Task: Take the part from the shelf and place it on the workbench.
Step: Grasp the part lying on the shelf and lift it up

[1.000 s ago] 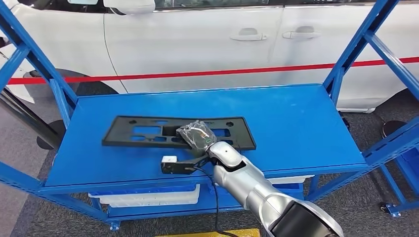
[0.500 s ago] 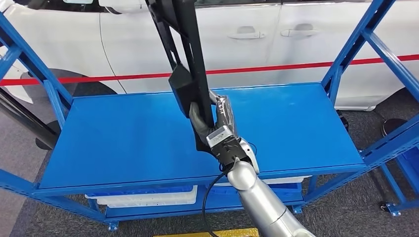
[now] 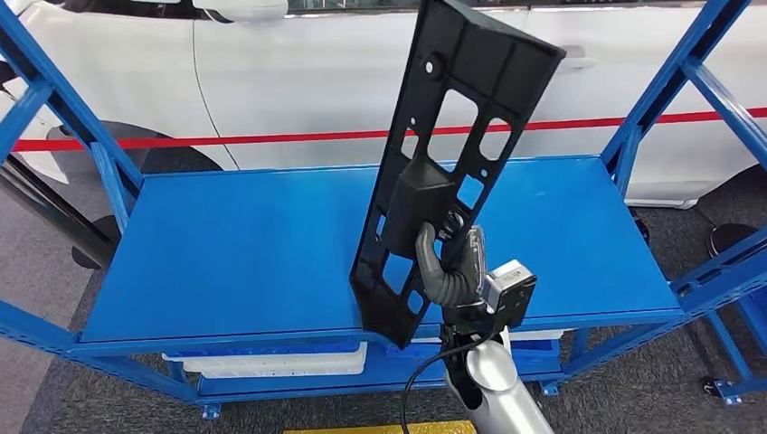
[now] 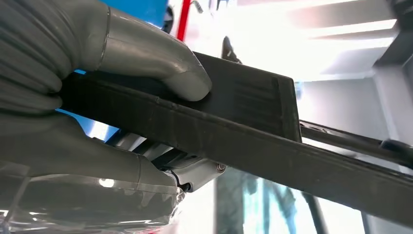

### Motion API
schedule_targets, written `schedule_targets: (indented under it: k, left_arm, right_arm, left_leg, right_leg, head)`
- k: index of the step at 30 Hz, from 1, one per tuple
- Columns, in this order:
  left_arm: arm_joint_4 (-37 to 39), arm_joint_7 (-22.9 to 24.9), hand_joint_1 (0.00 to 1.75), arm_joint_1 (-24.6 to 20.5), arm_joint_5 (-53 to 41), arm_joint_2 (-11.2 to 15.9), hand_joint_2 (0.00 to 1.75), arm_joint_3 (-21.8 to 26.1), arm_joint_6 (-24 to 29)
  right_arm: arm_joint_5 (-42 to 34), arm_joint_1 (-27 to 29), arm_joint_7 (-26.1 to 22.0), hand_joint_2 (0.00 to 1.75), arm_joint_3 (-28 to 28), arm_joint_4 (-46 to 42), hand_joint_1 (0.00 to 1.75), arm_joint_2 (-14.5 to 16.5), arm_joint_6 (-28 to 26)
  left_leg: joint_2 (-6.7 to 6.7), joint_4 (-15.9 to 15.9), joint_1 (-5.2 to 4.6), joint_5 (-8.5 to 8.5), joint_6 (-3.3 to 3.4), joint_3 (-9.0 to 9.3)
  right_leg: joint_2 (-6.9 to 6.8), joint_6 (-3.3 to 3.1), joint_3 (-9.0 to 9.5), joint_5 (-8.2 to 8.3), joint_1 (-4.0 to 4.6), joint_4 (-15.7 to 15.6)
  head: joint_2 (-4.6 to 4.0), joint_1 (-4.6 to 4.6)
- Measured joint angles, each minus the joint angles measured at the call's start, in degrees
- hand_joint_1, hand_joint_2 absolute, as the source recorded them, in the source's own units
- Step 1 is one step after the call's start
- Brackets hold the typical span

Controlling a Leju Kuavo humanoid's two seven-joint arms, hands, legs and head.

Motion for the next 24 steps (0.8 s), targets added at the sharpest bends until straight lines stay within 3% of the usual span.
schedule_targets:
  k: [2,4,7,8,9,10,11,13,14,15,18,20,22,23,24]
  left_arm:
    - [-0.2,0.2,0.0,0.1,-0.3,-0.1,1.75,0.7,-0.2]
    - [-0.3,0.2,0.0,0.1,-0.6,-0.2,1.75,1.4,-0.4]
    - [-0.6,0.3,0.0,0.2,-1.0,-0.4,1.75,2.3,-0.5]
    - [-0.6,0.3,0.0,0.2,-1.0,-0.4,1.75,2.5,-0.5]
    - [-0.7,0.3,0.0,0.3,-1.0,-0.5,1.75,2.7,-0.5]
    - [-0.8,0.3,0.0,0.3,-1.1,-0.5,1.75,2.9,-0.5]
    - [-0.9,0.3,0.0,0.3,-1.1,-0.5,1.75,3.1,-0.5]
    - [-1.1,0.3,0.0,0.2,-1.1,-0.5,1.75,3.4,-0.5]
    - [-1.3,0.2,0.0,0.1,-1.1,-0.5,1.75,3.5,-0.5]
    - [-1.4,0.2,0.0,0.0,-1.2,-0.5,1.75,3.6,-0.5]
    - [-1.6,0.1,0.0,0.1,-1.6,-0.6,1.75,3.9,-0.5]
    - [-1.8,0.1,0.0,0.1,-1.7,-0.7,1.75,4.2,-0.6]
    - [-2.0,0.0,0.0,0.0,-1.9,-0.8,1.75,4.6,-0.6]
    - [-2.1,0.0,0.0,0.0,-1.9,-0.8,1.75,4.7,-0.6]
    - [-2.1,0.0,0.0,0.0,-2.0,-0.8,1.75,4.8,-0.6]
  right_arm:
    - [-0.4,2.9,-1.1,1.75,-0.9,-0.8,1.75,-0.2,-0.2]
    - [-1.0,5.7,-2.6,1.75,-1.8,-2.0,1.75,-0.2,-0.2]
    - [-1.5,9.7,-4.9,1.75,-2.7,-4.0,1.75,-0.3,0.2]
    - [-1.6,10.7,-5.4,1.75,-2.9,-4.5,1.75,-0.3,0.3]
    - [-1.7,11.5,-5.6,1.75,-3.0,-4.9,1.75,-0.3,0.4]
    - [-1.8,12.1,-5.7,1.75,-3.2,-5.3,1.75,-0.4,0.5]
    - [-1.9,12.5,-5.8,1.75,-3.3,-5.6,1.75,-0.4,0.5]
    - [-1.9,13.1,-5.8,1.75,-3.5,-6.2,1.75,-0.4,0.5]
    - [-1.9,13.3,-5.8,1.75,-3.6,-6.5,1.75,-0.4,0.5]
    - [-1.9,13.6,-5.9,1.75,-3.7,-6.7,1.75,-0.4,0.6]
    - [-1.4,14.8,-6.9,1.75,-3.9,-7.5,1.75,-0.5,1.2]
    - [-1.1,15.8,-8.0,1.75,-4.0,-8.3,1.75,-0.6,1.5]
    - [-0.9,16.5,-8.6,1.75,-4.0,-8.8,1.75,-0.7,1.7]
    - [-0.9,16.8,-8.7,1.75,-4.0,-8.9,1.75,-0.8,1.8]
    - [-0.9,17.0,-8.8,1.75,-4.0,-8.9,1.75,-0.8,1.8]
  left_leg:
    - [-0.05,-0.1,0.0,-0.04,-0.68,-0.05]
    - [0.03,1.2,0.15,-1.54,-1.25,-0.46]
    - [0.12,10.7,0.25,-7.78,-1.73,-3.79]
    - [0.12,14.0,0.25,-9.36,-1.78,-4.87]
    - [0.12,15.7,0.24,-9.91,-1.74,-5.13]
    - [0.12,15.1,0.23,-9.39,-1.62,-4.34]
    - [0.12,12.3,0.19,-8.02,-1.41,-2.44]
    - [0.15,4.0,-0.07,-5.23,-0.77,2.37]
    - [0.16,1.2,-0.27,-4.39,-0.49,3.86]
    - [0.15,-0.3,-0.5,-4.0,-0.22,4.44]
    - [0.21,-0.8,-0.67,-2.61,0.61,3.84]
    - [0.44,-1.5,-0.31,-1.08,1.34,3.03]
    - [0.66,-1.6,-0.19,0.15,1.72,1.71]
    - [0.76,-1.6,-0.2,0.65,1.68,0.95]
    - [0.84,-1.5,-0.19,1.11,1.59,0.22]
  right_leg:
    - [0.03,-0.53,-0.09,0.06,0.06,-0.1]
    - [-0.06,-1.28,-0.1,0.34,-0.16,-0.4]
    - [-0.29,-2.13,-0.48,0.72,-0.08,-0.6]
    - [-0.34,-2.24,-0.72,0.84,0.05,-0.5]
    - [-0.35,-2.33,-1.01,0.99,0.18,-0.4]
    - [-0.32,-2.34,-1.34,1.16,0.29,-0.2]
    - [-0.26,-2.29,-1.68,1.36,0.38,0.0]
    - [-0.15,-1.99,-2.19,1.84,0.55,0.3]
    - [-0.14,-1.71,-2.33,2.12,0.57,0.4]
    - [-0.17,-1.35,-2.4,2.43,0.53,0.4]
    - [-0.18,-0.2,-2.61,3.3,0.3,0.2]
    - [-0.05,0.37,-3.8,0.49,0.26,2.5]
    - [-0.01,0.89,-5.94,-5.31,-0.02,8.9]
    - [-0.02,1.15,-6.75,-7.42,-0.18,12.5]
    - [-0.03,1.38,-6.89,-8.35,-0.35,15.0]
  head:
    - [0.0,-0.05]
    - [-0.01,-0.12]
    - [-0.01,-0.33]
    - [-0.01,-0.34]
    - [-0.01,-0.33]
    - [-0.01,-0.34]
    - [-0.01,-0.34]
    - [-0.02,-0.32]
    - [-0.02,-0.32]
    - [-0.02,-0.28]
    - [-0.02,-0.27]
    - [-0.01,0.01]
    - [0.0,0.32]
    - [0.0,0.34]
    - [-0.01,0.35]
